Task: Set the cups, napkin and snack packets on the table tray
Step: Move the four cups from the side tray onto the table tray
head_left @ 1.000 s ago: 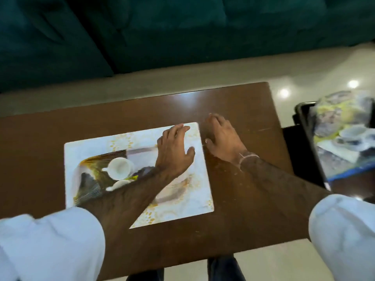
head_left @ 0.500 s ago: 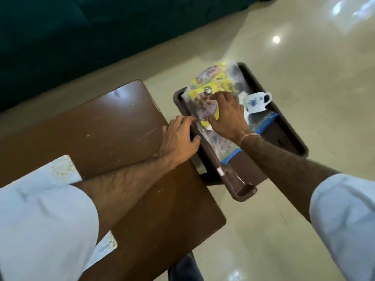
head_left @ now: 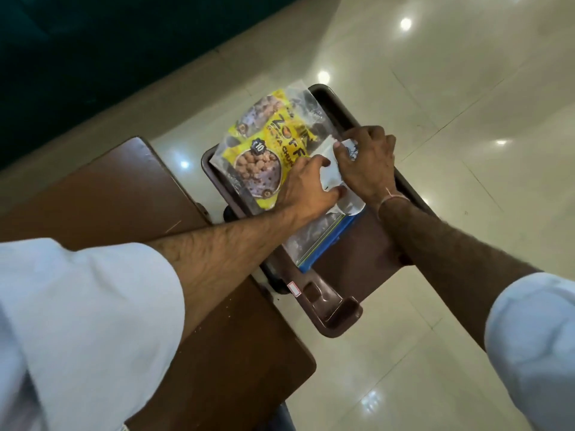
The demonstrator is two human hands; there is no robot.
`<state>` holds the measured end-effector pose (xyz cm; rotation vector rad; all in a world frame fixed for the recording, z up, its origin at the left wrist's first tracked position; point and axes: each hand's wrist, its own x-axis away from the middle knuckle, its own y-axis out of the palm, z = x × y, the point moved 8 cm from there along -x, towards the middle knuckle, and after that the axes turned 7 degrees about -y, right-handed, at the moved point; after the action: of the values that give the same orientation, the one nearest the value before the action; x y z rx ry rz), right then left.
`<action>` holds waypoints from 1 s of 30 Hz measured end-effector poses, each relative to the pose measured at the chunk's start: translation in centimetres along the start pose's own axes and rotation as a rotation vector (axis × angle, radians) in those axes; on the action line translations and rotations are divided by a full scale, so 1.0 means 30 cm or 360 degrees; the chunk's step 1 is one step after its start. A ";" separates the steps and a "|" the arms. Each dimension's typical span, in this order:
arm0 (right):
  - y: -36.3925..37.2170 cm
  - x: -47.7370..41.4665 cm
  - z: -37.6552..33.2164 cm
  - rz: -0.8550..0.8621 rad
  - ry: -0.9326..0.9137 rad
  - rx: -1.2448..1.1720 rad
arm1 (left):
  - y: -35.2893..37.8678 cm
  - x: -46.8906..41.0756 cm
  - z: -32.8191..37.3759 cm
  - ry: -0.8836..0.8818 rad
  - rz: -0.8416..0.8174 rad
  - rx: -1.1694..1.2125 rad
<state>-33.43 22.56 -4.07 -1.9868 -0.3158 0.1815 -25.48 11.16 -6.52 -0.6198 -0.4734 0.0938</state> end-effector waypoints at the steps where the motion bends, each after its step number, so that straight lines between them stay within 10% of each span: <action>1: 0.004 0.002 0.005 -0.0018 -0.0029 0.0001 | 0.021 -0.004 0.003 -0.0002 -0.0031 -0.0017; 17: -0.044 0.051 -0.036 -0.0266 -0.0054 0.0155 | -0.152 0.158 -0.114 -0.0025 0.0290 0.0254; 30: 0.069 0.454 -0.775 -0.0275 -0.0461 -0.0368 | -0.701 0.629 -0.639 -0.0187 0.0321 0.0119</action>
<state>-13.94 5.70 4.07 -2.1488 -0.7201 0.3359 -1.14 -12.01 -0.45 -0.5893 -0.5175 0.3393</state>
